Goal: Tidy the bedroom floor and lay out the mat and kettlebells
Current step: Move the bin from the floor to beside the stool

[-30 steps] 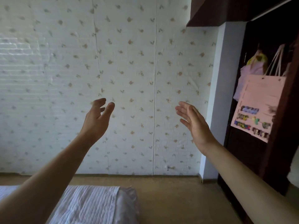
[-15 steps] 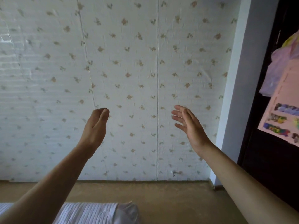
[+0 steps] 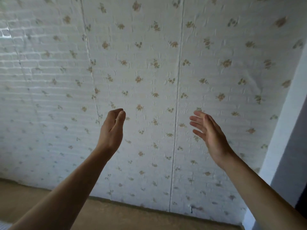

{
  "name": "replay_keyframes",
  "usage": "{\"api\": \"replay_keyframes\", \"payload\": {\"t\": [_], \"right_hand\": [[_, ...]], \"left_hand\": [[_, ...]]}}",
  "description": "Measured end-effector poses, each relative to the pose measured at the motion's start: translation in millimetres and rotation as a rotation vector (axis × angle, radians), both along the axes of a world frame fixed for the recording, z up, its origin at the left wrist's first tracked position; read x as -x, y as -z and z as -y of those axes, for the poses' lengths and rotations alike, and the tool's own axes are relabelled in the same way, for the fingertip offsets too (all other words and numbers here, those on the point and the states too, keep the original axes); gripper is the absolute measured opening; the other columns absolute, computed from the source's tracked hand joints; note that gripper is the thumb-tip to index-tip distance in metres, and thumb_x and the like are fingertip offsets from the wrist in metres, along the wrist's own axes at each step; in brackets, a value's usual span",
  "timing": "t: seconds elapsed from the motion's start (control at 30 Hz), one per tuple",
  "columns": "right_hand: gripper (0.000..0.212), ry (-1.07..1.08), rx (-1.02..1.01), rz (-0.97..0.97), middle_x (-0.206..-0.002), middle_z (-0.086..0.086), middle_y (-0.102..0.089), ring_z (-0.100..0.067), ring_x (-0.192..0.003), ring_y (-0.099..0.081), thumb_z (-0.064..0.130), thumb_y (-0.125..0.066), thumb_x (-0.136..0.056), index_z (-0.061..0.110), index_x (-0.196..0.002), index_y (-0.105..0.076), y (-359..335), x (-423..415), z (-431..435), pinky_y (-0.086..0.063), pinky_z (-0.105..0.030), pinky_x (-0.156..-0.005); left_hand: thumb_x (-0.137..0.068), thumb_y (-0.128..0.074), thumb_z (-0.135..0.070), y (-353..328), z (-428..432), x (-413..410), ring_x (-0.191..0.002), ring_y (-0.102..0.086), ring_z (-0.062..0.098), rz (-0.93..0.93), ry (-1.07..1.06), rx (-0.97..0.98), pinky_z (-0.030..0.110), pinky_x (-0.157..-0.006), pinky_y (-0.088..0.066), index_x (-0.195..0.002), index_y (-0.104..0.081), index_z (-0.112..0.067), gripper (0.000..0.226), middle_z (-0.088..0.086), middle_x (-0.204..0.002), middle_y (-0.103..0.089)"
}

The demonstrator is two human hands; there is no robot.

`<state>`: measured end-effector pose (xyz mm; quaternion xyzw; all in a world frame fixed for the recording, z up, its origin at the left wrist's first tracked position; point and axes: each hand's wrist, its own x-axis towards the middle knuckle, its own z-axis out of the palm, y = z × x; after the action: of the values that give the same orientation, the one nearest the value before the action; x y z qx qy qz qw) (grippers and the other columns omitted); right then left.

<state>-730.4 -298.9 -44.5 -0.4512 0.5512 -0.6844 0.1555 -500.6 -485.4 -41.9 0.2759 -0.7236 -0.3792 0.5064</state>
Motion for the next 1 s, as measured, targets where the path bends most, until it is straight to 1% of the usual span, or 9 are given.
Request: {"api": "replay_keyframes", "payload": {"t": [0.07, 0.13, 0.2, 0.37, 0.47, 0.57, 0.7, 0.83, 1.0], "right_hand": [[0.078, -0.035, 0.004, -0.014, -0.129, 0.005, -0.064, -0.011, -0.122, -0.06, 0.092, -0.049, -0.063, 0.04, -0.121, -0.058, 3, 22, 40, -0.045, -0.035, -0.106], [0.087, -0.069, 0.008, -0.02, -0.13, 0.004, -0.064, -0.011, -0.122, -0.06, 0.095, -0.051, -0.055, 0.04, -0.122, -0.058, 7, 40, 80, -0.045, -0.035, -0.106], [0.081, -0.094, 0.002, -0.015, -0.13, 0.002, -0.064, -0.013, -0.123, -0.06, 0.092, -0.051, -0.063, 0.039, -0.125, -0.056, 12, 57, 126, -0.044, -0.037, -0.107], [0.042, -0.156, -0.026, -0.025, -0.133, -0.002, -0.062, -0.018, -0.125, -0.058, 0.046, -0.034, -0.103, 0.028, -0.139, -0.047, 11, 83, 261, -0.04, -0.049, -0.113], [0.046, -0.262, -0.047, -0.068, -0.131, 0.001, -0.062, -0.015, -0.124, -0.059, 0.049, -0.035, -0.101, 0.027, -0.139, -0.048, 1, 85, 345, -0.042, -0.045, -0.112], [0.046, -0.364, -0.033, -0.074, -0.13, 0.001, -0.063, -0.014, -0.123, -0.059, 0.051, -0.036, -0.098, 0.03, -0.135, -0.051, -4, 81, 412, -0.044, -0.041, -0.109], [0.044, -0.492, -0.033, -0.053, -0.128, 0.0, -0.063, -0.015, -0.122, -0.06, 0.049, -0.036, -0.101, 0.028, -0.137, -0.05, 7, 65, 498, -0.042, -0.046, -0.111], [0.05, -0.652, -0.075, -0.031, -0.126, 0.001, -0.064, -0.013, -0.121, -0.06, 0.059, -0.04, -0.092, 0.033, -0.134, -0.051, 31, 37, 588, -0.042, -0.045, -0.111], [0.054, -0.862, -0.091, 0.001, -0.127, 0.002, -0.064, -0.014, -0.121, -0.061, 0.068, -0.041, -0.088, 0.036, -0.13, -0.053, 60, 5, 697, -0.042, -0.048, -0.112]], "left_hand": [[-0.086, -0.037, -0.07, 2, 34, 19, -0.117, -0.056, 0.017, -0.011, -0.031, -0.004, 0.055, -0.103, -0.046, -0.117, -0.055, -0.03, 0.053, -0.007, -0.123, -0.058], [-0.088, -0.036, -0.066, 6, 65, 32, -0.104, -0.057, 0.022, -0.005, -0.045, 0.005, 0.06, -0.099, -0.046, -0.098, -0.051, -0.034, 0.037, -0.006, -0.108, -0.055], [-0.087, -0.036, -0.067, 14, 102, 43, -0.104, -0.056, 0.019, -0.013, -0.071, 0.013, 0.059, -0.099, -0.046, -0.099, -0.05, -0.034, 0.037, -0.006, -0.108, -0.056], [-0.087, -0.039, -0.065, 26, 204, 54, -0.112, -0.058, 0.023, -0.058, -0.176, -0.019, 0.056, -0.1, -0.048, -0.11, -0.052, -0.032, 0.043, -0.003, -0.114, -0.059], [-0.088, -0.041, -0.061, 22, 261, 49, -0.115, -0.059, 0.022, -0.113, -0.261, -0.043, 0.053, -0.101, -0.049, -0.114, -0.055, -0.033, 0.04, 0.001, -0.121, -0.06], [-0.089, -0.044, -0.058, 17, 303, 39, -0.108, -0.06, 0.028, -0.106, -0.357, -0.008, 0.056, -0.097, -0.05, -0.096, -0.056, -0.037, 0.025, 0.003, -0.111, -0.061], [-0.082, -0.046, -0.069, 22, 351, 19, -0.113, -0.058, 0.033, -0.075, -0.435, -0.024, 0.058, -0.098, -0.049, -0.108, -0.057, -0.036, 0.043, 0.001, -0.114, -0.061], [-0.08, -0.042, -0.071, 47, 399, -1, -0.109, -0.058, 0.021, -0.033, -0.545, -0.062, 0.05, -0.096, -0.05, -0.119, -0.051, -0.022, 0.063, 0.0, -0.117, -0.058], [-0.075, -0.046, -0.071, 69, 466, -22, -0.097, -0.055, 0.022, -0.099, -0.753, -0.164, 0.046, -0.086, -0.048, -0.1, -0.056, -0.027, 0.051, 0.004, -0.105, -0.057]]}}
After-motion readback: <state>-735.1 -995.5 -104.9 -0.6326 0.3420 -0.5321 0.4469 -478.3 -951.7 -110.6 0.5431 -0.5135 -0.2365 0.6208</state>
